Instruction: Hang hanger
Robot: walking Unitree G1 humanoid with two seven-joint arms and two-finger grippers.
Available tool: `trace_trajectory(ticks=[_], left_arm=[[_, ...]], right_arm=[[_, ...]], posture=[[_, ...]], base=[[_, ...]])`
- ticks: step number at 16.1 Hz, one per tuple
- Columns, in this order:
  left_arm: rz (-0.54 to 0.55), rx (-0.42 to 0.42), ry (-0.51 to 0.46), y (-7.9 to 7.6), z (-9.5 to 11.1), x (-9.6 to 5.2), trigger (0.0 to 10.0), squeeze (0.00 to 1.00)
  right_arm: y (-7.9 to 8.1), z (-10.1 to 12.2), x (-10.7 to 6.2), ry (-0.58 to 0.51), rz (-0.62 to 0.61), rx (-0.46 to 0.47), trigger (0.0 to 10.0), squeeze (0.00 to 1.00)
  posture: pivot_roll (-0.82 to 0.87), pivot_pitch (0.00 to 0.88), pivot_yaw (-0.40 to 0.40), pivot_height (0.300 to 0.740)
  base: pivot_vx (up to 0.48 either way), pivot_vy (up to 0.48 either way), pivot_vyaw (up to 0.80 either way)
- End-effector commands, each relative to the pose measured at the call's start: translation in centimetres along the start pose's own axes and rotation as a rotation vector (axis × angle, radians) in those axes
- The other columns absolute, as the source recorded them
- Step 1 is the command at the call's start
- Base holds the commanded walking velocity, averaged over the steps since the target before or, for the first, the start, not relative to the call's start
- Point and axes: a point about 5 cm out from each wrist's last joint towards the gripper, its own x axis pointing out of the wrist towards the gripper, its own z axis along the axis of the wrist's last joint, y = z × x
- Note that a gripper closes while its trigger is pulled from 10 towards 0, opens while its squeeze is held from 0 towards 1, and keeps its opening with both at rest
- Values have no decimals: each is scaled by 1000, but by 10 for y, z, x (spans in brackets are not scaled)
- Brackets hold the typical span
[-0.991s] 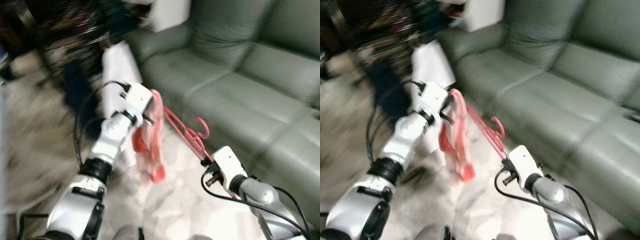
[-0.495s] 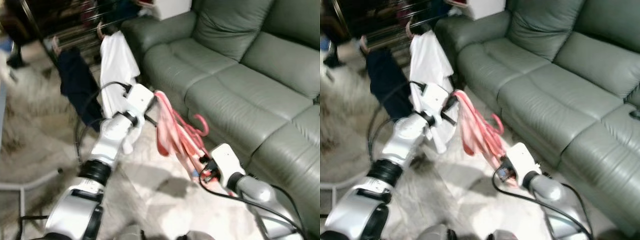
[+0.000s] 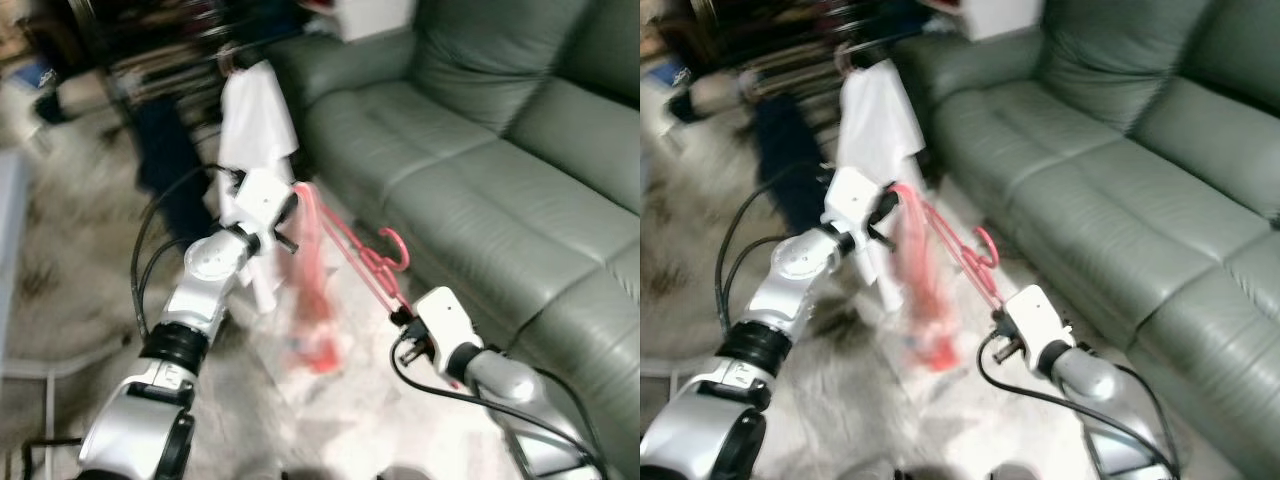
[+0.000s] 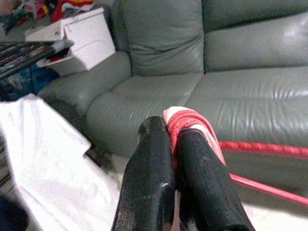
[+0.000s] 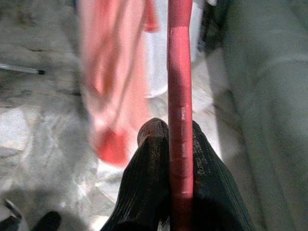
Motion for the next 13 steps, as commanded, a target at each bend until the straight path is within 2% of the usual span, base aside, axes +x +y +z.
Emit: trace_trajectory(ticks=[1, 7, 9, 12, 13], left_arm=[[-37, 6, -32, -8, 8, 6, 10000, 0], [-33, 7, -15, -10, 6, 5, 10000, 0], [-5, 29, -6, -7, 4, 4, 10000, 0], [135, 122, 35, 12, 2, 4, 10000, 0], [224, 157, 76, 23, 0, 5, 10000, 0]], right_arm=[[-2, 1, -3, -3, -3, -7, 10000, 0], [-8, -1, -8, -5, -78, -31, 10000, 0], [-6, -4, -14, -6, -85, -12, 10000, 0], [-4, -11, -26, 14, -70, -4, 10000, 0], [-5, -13, -31, 17, -68, -8, 10000, 0]], posture=[[-86, 28, 66, 740], [-90, 30, 61, 740], [-90, 30, 61, 740], [-91, 27, 58, 740], [-93, 25, 60, 740]], base=[[356, 0, 0], [336, 0, 0], [0, 0, 0], [0, 0, 0], [0, 0, 0]])
